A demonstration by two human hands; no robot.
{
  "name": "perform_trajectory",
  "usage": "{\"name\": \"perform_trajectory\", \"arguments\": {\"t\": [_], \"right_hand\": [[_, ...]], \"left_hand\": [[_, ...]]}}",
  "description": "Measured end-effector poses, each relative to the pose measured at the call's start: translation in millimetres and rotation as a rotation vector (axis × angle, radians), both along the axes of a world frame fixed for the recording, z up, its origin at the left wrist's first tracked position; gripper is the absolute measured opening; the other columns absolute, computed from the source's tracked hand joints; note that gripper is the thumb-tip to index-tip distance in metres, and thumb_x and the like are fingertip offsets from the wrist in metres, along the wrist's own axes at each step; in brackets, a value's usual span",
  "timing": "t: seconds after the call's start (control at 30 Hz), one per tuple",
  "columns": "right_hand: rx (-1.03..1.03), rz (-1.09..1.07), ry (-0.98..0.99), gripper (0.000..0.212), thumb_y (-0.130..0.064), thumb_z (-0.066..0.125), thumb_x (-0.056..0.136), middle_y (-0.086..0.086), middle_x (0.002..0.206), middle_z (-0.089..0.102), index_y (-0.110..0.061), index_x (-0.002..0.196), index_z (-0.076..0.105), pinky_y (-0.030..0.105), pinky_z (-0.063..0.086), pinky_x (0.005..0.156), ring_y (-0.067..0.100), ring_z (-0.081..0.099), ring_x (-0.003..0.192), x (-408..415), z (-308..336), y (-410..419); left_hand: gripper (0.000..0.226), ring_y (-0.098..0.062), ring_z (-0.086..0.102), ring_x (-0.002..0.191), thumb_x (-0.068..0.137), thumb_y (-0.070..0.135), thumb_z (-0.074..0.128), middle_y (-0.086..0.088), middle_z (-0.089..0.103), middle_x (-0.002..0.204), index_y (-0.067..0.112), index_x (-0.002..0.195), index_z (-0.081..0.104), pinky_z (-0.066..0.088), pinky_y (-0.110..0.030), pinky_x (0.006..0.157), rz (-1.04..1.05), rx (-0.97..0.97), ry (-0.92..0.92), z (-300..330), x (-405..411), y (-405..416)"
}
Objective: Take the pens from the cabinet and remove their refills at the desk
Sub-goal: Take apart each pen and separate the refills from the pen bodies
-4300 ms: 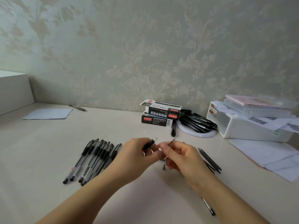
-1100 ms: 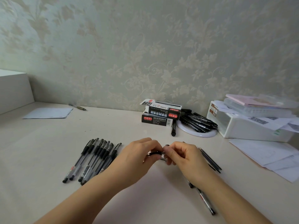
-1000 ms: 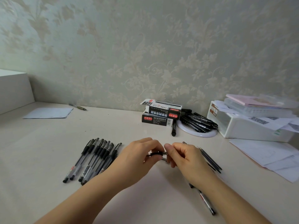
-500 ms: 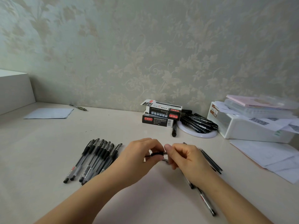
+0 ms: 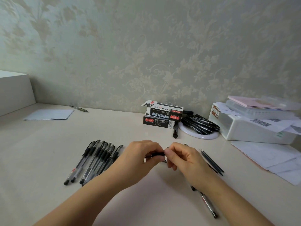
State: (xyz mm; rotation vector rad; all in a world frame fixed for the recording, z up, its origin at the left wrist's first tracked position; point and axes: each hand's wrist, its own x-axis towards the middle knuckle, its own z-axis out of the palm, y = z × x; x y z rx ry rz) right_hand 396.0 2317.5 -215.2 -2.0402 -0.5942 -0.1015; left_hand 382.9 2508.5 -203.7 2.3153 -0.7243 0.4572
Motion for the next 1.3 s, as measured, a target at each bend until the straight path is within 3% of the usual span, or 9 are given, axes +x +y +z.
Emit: {"name": "perform_trajectory", "arguments": {"t": [0.2,0.5,0.63,0.73,0.87,0.93,1.03,1.13,1.3], "right_hand": [[0.040,0.019,0.038,0.032,-0.032,0.054,0.100,-0.006,0.065,0.063,-0.025,0.070,0.060,0.012,0.039,0.057,0.004,0.051,0.061,1.6,0.5,0.9],[0.070,0.024,0.094,0.030,-0.032,0.055,0.099,-0.005,0.067,0.065,-0.025,0.071,0.062,0.012,0.041,0.062,0.005,0.051,0.064,0.2,5.3,1.7],[0.051,-0.036,0.050,0.029,-0.042,0.056,0.096,-0.005,0.067,0.066,-0.023,0.075,0.062,0.022,0.044,0.064,0.006,0.051,0.062,-2.5,3.3,5.4],[0.030,-0.195,-0.074,0.030,-0.055,0.063,0.086,-0.012,0.067,0.064,-0.026,0.077,0.063,0.014,0.041,0.057,0.000,0.049,0.057,-2.1,-0.4,5.9],[-0.472,-0.342,-0.374,0.029,-0.058,0.060,0.087,-0.022,0.101,0.059,-0.035,0.105,0.065,0.024,0.040,0.081,0.004,0.049,0.093,2.3,-3.4,0.5],[-0.640,-0.319,-0.367,0.039,-0.061,0.051,0.091,-0.022,0.117,0.052,-0.039,0.122,0.059,0.027,0.032,0.087,0.008,0.044,0.108,2.6,-6.5,3.1],[-0.695,-0.278,-0.323,0.043,-0.062,0.043,0.093,-0.024,0.123,0.049,-0.041,0.130,0.054,0.028,0.026,0.087,0.008,0.039,0.115,1.1,-8.5,7.6],[-0.727,-0.250,-0.324,0.034,-0.055,0.045,0.096,-0.023,0.119,0.051,-0.040,0.123,0.059,0.028,0.022,0.082,0.009,0.039,0.115,-0.1,-4.6,7.9],[-0.722,-0.194,-0.324,0.021,-0.044,0.049,0.098,-0.019,0.112,0.056,-0.035,0.112,0.061,0.029,0.029,0.092,0.009,0.040,0.110,-1.4,-2.7,9.2]], "left_hand": [[0.001,-0.009,0.057,0.072,0.087,0.022,0.070,0.011,0.061,0.077,0.023,0.087,0.070,0.040,-0.013,0.063,0.010,-0.028,-0.072,2.0,-1.1,0.8],[0.005,-0.010,0.059,0.072,0.083,0.016,0.074,0.010,0.061,0.078,0.020,0.084,0.072,0.044,-0.018,0.065,0.022,-0.066,-0.097,3.2,-2.8,0.8],[0.006,-0.010,0.058,0.072,0.084,0.018,0.073,0.012,0.061,0.078,0.023,0.085,0.071,0.045,-0.018,0.064,0.057,-0.077,-0.107,1.3,-1.6,0.2],[0.003,-0.008,0.057,0.071,0.086,0.025,0.070,0.013,0.061,0.078,0.028,0.088,0.070,0.047,-0.020,0.065,0.135,-0.091,-0.117,-1.4,0.6,0.1],[0.004,-0.006,0.057,0.074,0.090,0.029,0.064,0.015,0.062,0.078,0.031,0.087,0.067,0.044,-0.015,0.066,0.246,-0.139,-0.073,-3.0,7.0,6.1],[0.007,-0.005,0.056,0.075,0.091,0.029,0.061,0.015,0.063,0.078,0.030,0.088,0.067,0.044,-0.015,0.067,0.258,-0.132,-0.045,-4.5,8.4,7.0],[0.008,-0.003,0.056,0.075,0.092,0.029,0.060,0.016,0.063,0.078,0.030,0.093,0.067,0.043,-0.015,0.065,0.237,-0.089,-0.024,-7.1,7.2,4.8],[0.007,0.004,0.053,0.076,0.092,0.028,0.061,0.018,0.061,0.076,0.030,0.094,0.068,0.040,-0.010,0.064,0.210,-0.069,-0.020,-9.1,5.5,3.7],[0.006,0.011,0.052,0.078,0.090,0.027,0.064,0.025,0.055,0.071,0.028,0.093,0.069,0.038,-0.007,0.064,0.190,-0.033,-0.015,-10.8,5.9,4.0]]}}
